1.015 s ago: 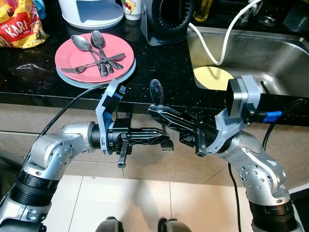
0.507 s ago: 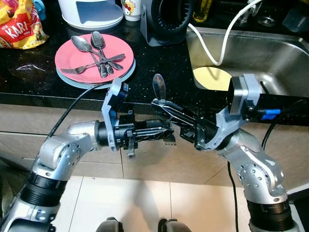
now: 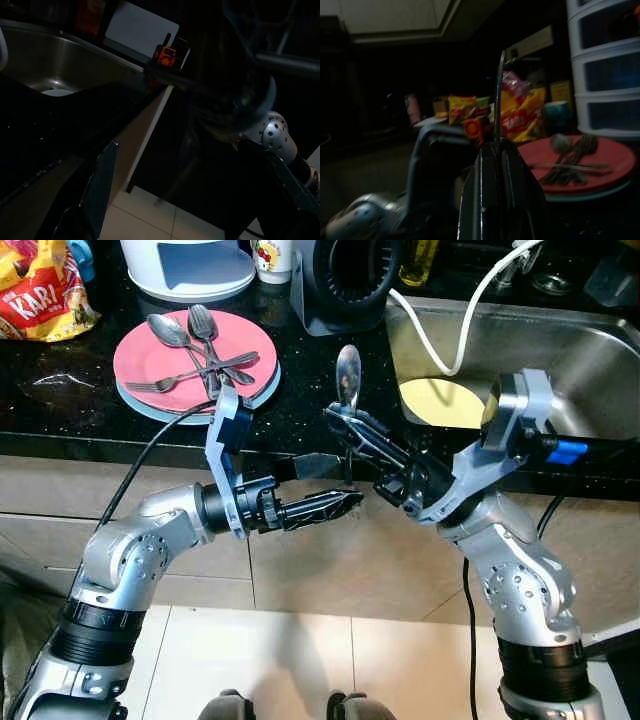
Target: Kitchen organization
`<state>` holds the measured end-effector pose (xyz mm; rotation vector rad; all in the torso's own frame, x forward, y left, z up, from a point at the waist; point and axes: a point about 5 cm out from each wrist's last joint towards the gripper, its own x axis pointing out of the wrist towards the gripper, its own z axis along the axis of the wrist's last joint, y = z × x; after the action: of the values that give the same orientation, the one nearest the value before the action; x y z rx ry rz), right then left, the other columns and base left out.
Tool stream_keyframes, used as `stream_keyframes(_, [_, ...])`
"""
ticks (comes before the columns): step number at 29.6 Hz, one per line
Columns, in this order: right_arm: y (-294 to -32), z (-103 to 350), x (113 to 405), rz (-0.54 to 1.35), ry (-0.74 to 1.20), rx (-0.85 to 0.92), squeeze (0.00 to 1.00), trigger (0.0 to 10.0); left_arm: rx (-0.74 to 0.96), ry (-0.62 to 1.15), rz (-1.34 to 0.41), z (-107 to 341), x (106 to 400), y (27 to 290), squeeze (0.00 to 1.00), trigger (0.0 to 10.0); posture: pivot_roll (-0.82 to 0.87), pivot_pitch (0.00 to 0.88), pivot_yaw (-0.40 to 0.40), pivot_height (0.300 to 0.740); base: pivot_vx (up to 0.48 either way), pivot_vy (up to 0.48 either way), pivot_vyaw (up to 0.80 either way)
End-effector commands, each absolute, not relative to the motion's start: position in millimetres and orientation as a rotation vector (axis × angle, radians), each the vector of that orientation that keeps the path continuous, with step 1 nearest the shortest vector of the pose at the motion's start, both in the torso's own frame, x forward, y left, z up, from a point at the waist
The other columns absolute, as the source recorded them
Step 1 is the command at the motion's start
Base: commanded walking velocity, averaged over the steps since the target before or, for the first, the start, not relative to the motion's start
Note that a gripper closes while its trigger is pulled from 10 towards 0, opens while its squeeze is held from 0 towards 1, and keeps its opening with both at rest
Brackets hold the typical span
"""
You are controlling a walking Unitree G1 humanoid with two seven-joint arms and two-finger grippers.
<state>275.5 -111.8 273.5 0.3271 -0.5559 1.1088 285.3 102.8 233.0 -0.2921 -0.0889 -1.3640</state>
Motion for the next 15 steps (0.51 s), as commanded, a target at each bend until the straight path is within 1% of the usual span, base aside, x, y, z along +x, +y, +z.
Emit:
stream_keyframes(1, [-119.5, 276.8, 280.1, 1.045, -0.587, 0.346, 0.00, 0.0, -0.278, -0.097, -1.375, 233.5, 280.5, 100.7, 1.00, 10.0, 0.06, 0.114, -0.002, 0.740, 0.000, 0.000, 0.00])
stream_keyframes(2, [-119.5, 276.8, 280.1, 1.045, -0.587, 0.346, 0.00, 0.0, -0.278, -0.097, -1.375, 233.5, 280.5, 100.7, 1.00, 10.0, 0.06, 0.114, -0.002, 0.740, 0.000, 0.000, 0.00])
stream_keyframes(5, [-126.1, 279.0, 290.0, 0.950, -0.604, 0.384, 0.00, 0.0, -0.230, -0.080, -1.386, 227.9, 273.5, 102.0, 1.00, 10.0, 0.08, 0.113, -0.005, 0.740, 0.000, 0.000, 0.00])
stream_keyframes(10, [-129.2, 280.2, 294.2, 0.905, -0.614, 0.407, 0.00, 0.0, -0.200, -0.063, -1.369, 222.9, 271.9, 104.5, 1.00, 10.0, 0.08, 0.111, -0.006, 0.740, 0.000, 0.000, 0.00])
stream_keyframes(12, [-137.1, 284.1, 303.0, 0.810, -0.638, 0.448, 0.00, 0.0, -0.166, -0.056, -1.295, 215.1, 274.1, 110.1, 1.00, 10.0, 0.09, 0.110, -0.003, 0.740, 0.000, 0.000, 0.00])
stream_keyframes(13, [-137.1, 284.1, 303.0, 0.810, -0.638, 0.448, 0.00, 0.0, -0.166, -0.056, -1.295, 215.1, 274.1, 110.1, 1.00, 10.0, 0.09, 0.110, -0.003, 0.740, 0.000, 0.000, 0.00])
stream_keyframes(14, [-140.7, 285.6, 306.6, 0.766, -0.647, 0.463, 0.00, 0.0, -0.155, -0.070, -1.248, 213.4, 276.2, 112.5, 1.00, 10.0, 0.09, 0.110, -0.002, 0.740, 0.000, 0.000, 0.00])
stream_keyframes(15, [-146.6, 287.3, 311.7, 0.698, -0.659, 0.483, 0.00, 0.0, -0.152, -0.096, -1.179, 213.3, 280.2, 115.1, 0.55, 10.0, 0.10, 0.111, -0.001, 0.740, 0.000, 0.000, 0.00])
